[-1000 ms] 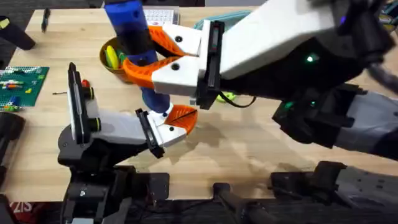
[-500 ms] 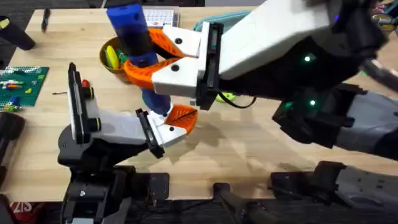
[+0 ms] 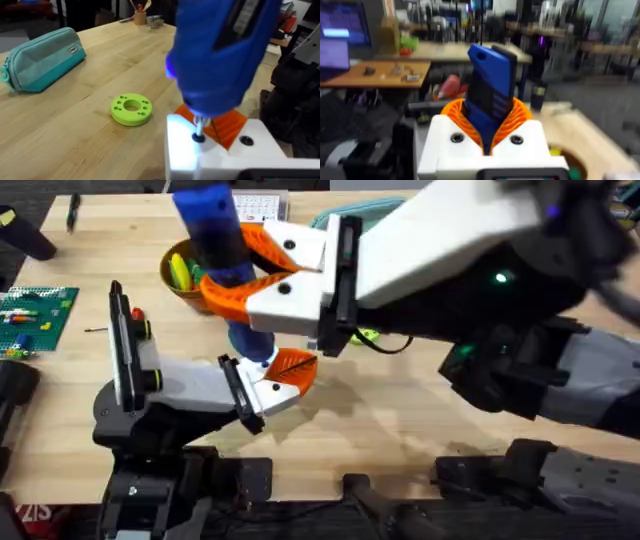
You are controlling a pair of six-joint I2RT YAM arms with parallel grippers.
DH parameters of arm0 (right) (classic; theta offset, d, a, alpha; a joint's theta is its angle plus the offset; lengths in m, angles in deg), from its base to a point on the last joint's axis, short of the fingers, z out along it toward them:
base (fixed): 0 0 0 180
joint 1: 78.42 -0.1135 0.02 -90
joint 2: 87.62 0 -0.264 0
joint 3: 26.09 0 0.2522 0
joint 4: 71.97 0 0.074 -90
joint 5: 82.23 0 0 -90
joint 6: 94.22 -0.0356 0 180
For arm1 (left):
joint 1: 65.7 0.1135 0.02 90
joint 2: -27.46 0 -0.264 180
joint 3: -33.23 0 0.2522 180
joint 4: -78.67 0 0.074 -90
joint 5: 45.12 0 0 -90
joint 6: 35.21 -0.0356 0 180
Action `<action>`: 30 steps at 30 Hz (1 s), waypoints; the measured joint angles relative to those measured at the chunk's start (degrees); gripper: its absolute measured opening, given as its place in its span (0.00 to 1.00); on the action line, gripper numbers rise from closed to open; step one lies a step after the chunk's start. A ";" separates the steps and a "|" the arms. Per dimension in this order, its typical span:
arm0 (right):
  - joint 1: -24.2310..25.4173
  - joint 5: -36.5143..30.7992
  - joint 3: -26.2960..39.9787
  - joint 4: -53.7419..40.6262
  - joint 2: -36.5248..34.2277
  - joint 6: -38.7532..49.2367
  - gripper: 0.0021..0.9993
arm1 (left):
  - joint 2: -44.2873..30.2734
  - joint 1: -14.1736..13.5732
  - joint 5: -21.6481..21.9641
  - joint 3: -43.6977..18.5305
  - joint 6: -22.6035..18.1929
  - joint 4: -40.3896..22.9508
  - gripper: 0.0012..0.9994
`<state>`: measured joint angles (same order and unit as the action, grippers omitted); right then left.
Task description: Pick up the gripper from the table and insert it into the empty holder that is missing its gripper. Then pick up a screw, insert it into the mounting hole, and use the screwdriver to tighten it. Finally, clean up the table by picking up the vegetable and placing it into the bucket.
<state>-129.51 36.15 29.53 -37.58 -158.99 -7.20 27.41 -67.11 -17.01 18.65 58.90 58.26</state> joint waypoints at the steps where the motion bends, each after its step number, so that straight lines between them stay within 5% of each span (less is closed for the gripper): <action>1: 0.00 0.00 -0.16 2.06 -0.04 -0.01 0.05 | 0.00 0.00 0.00 0.00 -0.01 0.00 0.01; 10: 1.46 0.00 -0.16 11.05 2.53 -1.21 0.05 | 0.00 0.00 0.02 0.00 -0.01 -0.02 0.01; 22: 2.14 0.02 -0.16 0.68 2.51 2.12 0.05 | 0.00 0.00 0.02 0.00 -0.01 0.00 0.01; 30: 7.59 -0.07 -0.16 -4.40 2.52 6.07 0.05 | 0.00 0.00 0.02 0.00 -0.01 0.00 0.01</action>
<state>-121.92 36.08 29.37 -41.98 -156.47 -1.13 27.41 -67.11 -16.99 18.65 58.89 58.26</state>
